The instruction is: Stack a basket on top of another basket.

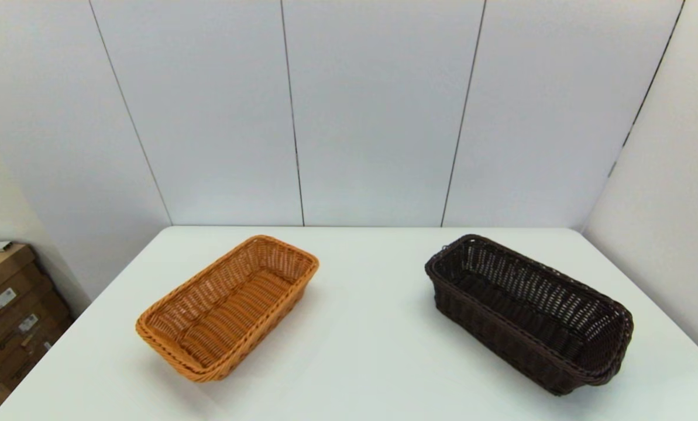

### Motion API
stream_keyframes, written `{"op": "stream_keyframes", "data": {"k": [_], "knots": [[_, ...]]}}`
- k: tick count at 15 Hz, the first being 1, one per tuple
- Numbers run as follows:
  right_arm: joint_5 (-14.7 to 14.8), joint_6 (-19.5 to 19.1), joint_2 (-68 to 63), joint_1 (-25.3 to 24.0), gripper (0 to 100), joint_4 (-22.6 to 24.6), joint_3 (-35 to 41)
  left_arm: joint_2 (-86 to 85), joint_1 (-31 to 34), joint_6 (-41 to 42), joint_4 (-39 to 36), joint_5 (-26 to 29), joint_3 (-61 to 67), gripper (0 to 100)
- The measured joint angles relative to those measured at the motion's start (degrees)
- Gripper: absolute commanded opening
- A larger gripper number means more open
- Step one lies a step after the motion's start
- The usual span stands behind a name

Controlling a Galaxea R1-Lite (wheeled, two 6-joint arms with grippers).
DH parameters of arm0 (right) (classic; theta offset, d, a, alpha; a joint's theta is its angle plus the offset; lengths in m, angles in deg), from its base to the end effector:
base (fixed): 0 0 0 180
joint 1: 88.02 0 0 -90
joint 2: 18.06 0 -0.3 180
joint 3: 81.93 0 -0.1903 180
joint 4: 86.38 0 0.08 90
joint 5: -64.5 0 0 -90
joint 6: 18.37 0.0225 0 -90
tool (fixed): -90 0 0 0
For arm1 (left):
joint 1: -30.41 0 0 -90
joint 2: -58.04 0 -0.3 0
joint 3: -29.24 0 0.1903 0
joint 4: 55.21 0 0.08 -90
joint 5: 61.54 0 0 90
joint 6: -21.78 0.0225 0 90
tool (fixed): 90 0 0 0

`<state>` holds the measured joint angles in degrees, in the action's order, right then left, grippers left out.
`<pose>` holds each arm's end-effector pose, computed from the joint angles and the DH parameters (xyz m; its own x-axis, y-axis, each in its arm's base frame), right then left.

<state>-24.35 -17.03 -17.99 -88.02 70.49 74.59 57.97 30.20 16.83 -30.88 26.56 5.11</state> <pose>-0.0231 -0.0005 0.0764 0.9998 -0.0201 0.0073 0.0199 0.9995 0.0235 -0.0239 0.0008 0.0774 0.9996 0.0295 -0.0023 -0.0296 0.9958 -0.0862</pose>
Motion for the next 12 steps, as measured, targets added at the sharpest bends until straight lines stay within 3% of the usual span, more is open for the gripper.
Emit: {"op": "stream_keyframes", "data": {"k": [12], "knots": [[0.0, -0.02, 0.0, 0.0, 100, 0.0, 0.01, 0.0, 0.02, 1.34, 0.09, 0.0, 0.02, 100]]}}
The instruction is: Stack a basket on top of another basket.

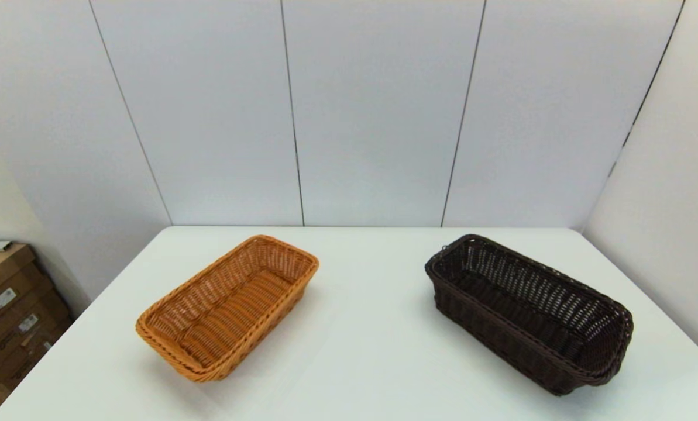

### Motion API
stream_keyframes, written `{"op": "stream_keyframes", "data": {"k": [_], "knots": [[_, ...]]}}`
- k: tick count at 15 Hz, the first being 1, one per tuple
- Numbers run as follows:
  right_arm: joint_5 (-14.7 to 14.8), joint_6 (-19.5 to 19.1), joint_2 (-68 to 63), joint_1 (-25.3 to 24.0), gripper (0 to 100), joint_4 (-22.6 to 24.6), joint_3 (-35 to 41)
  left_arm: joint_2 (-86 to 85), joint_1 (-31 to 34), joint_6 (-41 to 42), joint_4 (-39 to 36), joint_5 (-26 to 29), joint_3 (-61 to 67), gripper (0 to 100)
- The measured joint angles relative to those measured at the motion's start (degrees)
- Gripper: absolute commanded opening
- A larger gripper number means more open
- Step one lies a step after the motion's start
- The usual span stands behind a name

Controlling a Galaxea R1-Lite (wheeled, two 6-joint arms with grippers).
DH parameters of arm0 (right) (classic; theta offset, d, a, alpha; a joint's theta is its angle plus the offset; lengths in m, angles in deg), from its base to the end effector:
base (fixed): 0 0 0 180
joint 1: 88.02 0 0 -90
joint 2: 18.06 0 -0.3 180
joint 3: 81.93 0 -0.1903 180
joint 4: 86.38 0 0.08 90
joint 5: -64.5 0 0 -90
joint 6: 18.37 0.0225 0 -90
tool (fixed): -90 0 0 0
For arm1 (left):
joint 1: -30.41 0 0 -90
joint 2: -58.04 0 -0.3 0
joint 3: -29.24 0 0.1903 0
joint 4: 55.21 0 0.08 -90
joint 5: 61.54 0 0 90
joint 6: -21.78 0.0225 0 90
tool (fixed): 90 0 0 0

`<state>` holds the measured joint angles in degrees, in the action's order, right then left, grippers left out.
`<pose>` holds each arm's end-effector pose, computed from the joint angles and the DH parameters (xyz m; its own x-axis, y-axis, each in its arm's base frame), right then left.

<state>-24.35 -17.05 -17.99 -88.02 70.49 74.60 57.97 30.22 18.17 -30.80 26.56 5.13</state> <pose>-0.0230 -0.0005 0.0764 0.9998 -0.0201 0.0072 0.0199 0.9995 0.0232 -0.0239 0.0008 0.0772 0.9995 0.0298 -0.0040 -0.0300 0.9976 -0.0628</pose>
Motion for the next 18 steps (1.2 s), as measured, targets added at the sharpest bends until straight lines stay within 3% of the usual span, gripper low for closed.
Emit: {"op": "stream_keyframes", "data": {"k": [9, 13, 18], "knots": [[0.0, 0.0, 0.0, 0.0, 100, 0.0, -0.01, 0.12, 0.0, 1.61, 0.88, -0.62, -2.5, 100], [0.0, 0.0, 0.0, 0.0, 100, 0.0, -0.01, 7.27, 0.0, -0.27, 2.63, -3.46, -16.84, 100], [0.0, 0.0, 0.0, 0.0, 100, 0.0, -0.01, 31.73, 0.09, -8.02, 3.96, -11.08, -36.88, 100]]}}
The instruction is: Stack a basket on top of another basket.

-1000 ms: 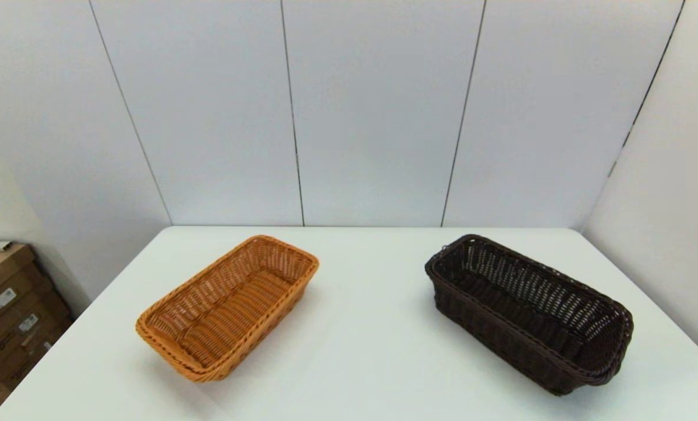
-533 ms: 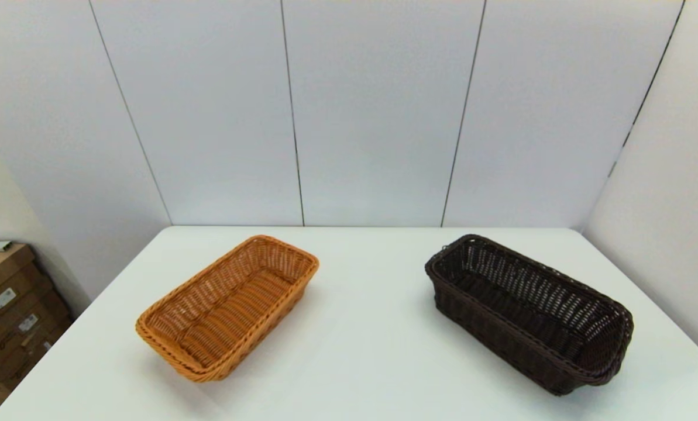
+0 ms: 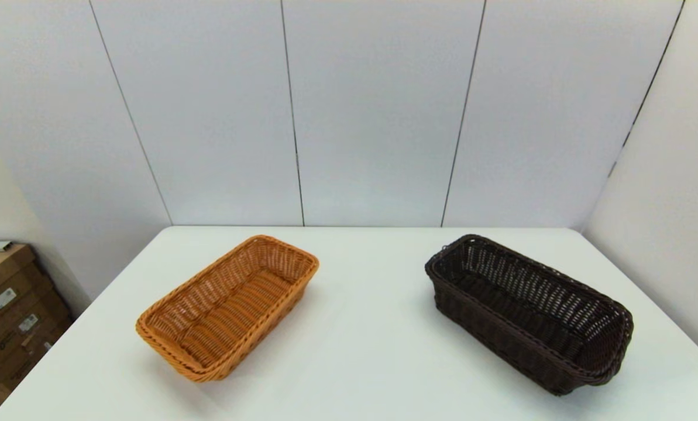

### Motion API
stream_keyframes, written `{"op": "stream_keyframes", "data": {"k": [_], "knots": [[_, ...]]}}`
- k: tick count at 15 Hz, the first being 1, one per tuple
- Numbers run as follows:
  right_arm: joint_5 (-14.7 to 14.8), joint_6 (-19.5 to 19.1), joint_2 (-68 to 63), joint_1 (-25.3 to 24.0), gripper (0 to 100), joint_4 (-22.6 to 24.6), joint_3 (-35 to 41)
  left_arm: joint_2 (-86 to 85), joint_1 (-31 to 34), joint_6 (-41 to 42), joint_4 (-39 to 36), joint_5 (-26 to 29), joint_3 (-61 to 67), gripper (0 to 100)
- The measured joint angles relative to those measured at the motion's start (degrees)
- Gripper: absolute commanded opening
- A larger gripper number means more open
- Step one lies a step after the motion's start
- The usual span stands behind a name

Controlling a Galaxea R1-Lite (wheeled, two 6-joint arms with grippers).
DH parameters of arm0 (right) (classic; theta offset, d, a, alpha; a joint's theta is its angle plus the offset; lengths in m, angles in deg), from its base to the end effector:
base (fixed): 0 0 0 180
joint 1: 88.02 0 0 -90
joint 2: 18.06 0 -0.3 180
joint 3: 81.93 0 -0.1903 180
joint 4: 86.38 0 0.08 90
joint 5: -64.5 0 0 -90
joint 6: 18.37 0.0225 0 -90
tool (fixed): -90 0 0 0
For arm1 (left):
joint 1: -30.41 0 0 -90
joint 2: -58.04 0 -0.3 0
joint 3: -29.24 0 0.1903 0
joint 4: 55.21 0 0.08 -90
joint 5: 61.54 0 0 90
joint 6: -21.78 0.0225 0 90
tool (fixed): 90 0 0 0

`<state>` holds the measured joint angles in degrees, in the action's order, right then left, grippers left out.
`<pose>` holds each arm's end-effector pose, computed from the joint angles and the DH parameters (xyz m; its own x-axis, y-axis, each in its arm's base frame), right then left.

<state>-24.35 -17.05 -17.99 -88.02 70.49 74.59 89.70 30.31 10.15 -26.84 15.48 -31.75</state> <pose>-0.0231 -0.0005 0.0764 0.9998 -0.0201 0.0073 0.0199 0.9995 0.0232 0.0125 0.0050 0.2524 0.9747 0.2229 0.0163 -0.2149 0.9548 -0.2052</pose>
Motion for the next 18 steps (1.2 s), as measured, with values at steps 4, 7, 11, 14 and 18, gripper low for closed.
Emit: {"op": "stream_keyframes", "data": {"k": [4, 7, 11, 14, 18], "knots": [[0.0, -0.02, 0.0, 0.0, 100, -0.02, 0.0, 22.06, -0.26, -6.1, 3.17, -9.51, -12.24, 100], [0.0, 0.0, 0.0, 0.0, 100, -0.02, 0.0, 37.69, -2.21, -15.79, 10.25, -16.12, -20.35, 100], [0.0, 0.0, 0.0, 0.0, 100, 0.0, 0.0, 54.77, -8.47, -35.0, 22.33, -18.21, -27.08, 100], [0.0, 0.0, 0.0, 0.0, 100, -0.02, -0.02, 61.67, -12.71, -46.01, 29.57, -10.74, -28.34, 100], [0.0, 0.0, 0.0, 0.0, 100, -0.02, -0.02, 64.45, -13.41, -49.27, 35.23, 3.28, -27.84, 100]]}}
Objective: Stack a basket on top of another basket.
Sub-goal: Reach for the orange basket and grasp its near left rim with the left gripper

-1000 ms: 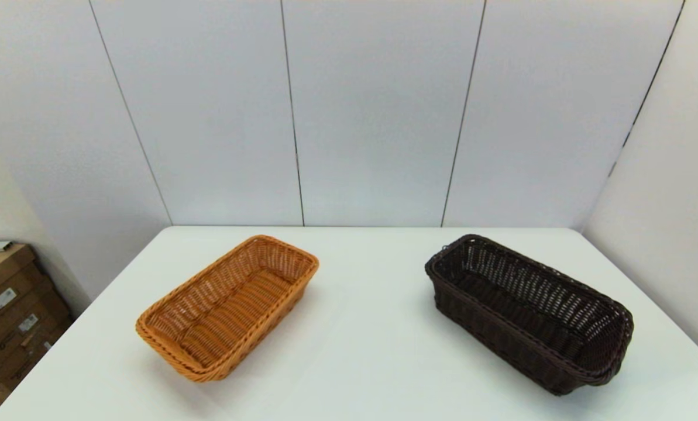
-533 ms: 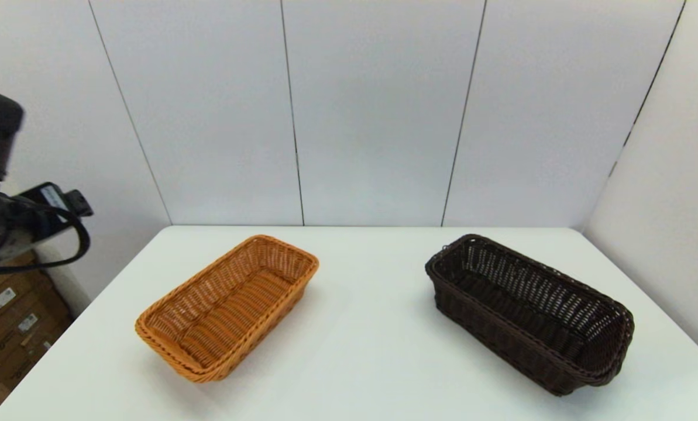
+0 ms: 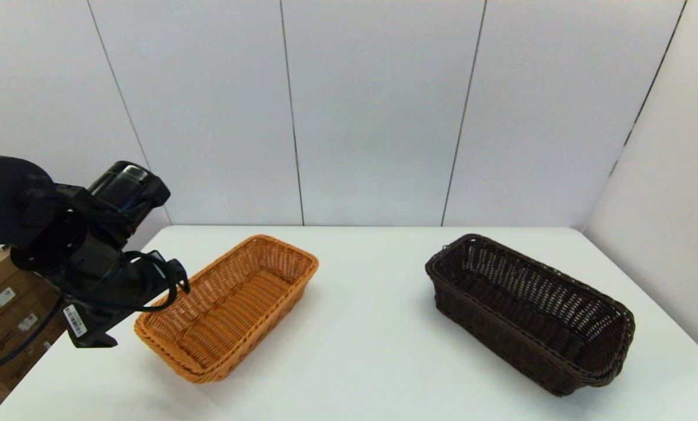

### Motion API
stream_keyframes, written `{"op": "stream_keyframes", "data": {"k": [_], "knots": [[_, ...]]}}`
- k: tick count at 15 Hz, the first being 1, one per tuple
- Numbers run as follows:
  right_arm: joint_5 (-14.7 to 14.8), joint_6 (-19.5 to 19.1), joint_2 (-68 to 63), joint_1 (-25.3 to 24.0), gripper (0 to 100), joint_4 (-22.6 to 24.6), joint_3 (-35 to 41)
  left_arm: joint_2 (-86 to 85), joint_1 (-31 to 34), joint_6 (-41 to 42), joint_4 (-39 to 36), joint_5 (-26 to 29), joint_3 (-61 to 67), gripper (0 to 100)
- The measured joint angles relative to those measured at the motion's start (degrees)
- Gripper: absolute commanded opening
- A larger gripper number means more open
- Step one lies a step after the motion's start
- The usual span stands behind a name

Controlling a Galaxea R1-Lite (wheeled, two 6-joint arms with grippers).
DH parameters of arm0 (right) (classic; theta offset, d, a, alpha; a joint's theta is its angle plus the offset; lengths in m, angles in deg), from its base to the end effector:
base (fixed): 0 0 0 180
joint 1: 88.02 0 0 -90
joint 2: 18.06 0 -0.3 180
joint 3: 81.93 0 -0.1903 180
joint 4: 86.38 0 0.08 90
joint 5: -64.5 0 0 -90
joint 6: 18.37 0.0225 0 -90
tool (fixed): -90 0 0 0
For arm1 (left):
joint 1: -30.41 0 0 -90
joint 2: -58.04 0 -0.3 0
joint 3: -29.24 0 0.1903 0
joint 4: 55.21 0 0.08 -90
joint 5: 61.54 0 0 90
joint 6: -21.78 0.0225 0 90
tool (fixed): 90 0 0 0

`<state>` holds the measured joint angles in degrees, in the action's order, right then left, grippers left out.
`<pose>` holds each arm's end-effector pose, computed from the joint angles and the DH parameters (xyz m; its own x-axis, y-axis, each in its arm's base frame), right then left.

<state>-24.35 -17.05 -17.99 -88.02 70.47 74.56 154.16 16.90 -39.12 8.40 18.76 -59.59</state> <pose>-0.0231 -0.0005 0.0765 0.9998 -0.0201 0.0075 0.0199 0.9995 0.0232 0.2480 -0.0557 0.1776 0.3530 0.0885 -0.9314 -0.7169 0.6653 -0.2085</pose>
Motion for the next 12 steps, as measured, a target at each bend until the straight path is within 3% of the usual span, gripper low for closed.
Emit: {"op": "stream_keyframes", "data": {"k": [5, 12], "knots": [[0.0, 0.0, 0.0, 0.0, 100, 0.02, 0.0, 0.59, 1.88, 0.88, 2.28, 7.31, 1.83, 100], [-0.02, 0.0, 0.0, 0.0, 100, 0.02, 0.02, 6.67, 10.46, 12.14, -1.93, 13.69, 3.58, 100]]}}
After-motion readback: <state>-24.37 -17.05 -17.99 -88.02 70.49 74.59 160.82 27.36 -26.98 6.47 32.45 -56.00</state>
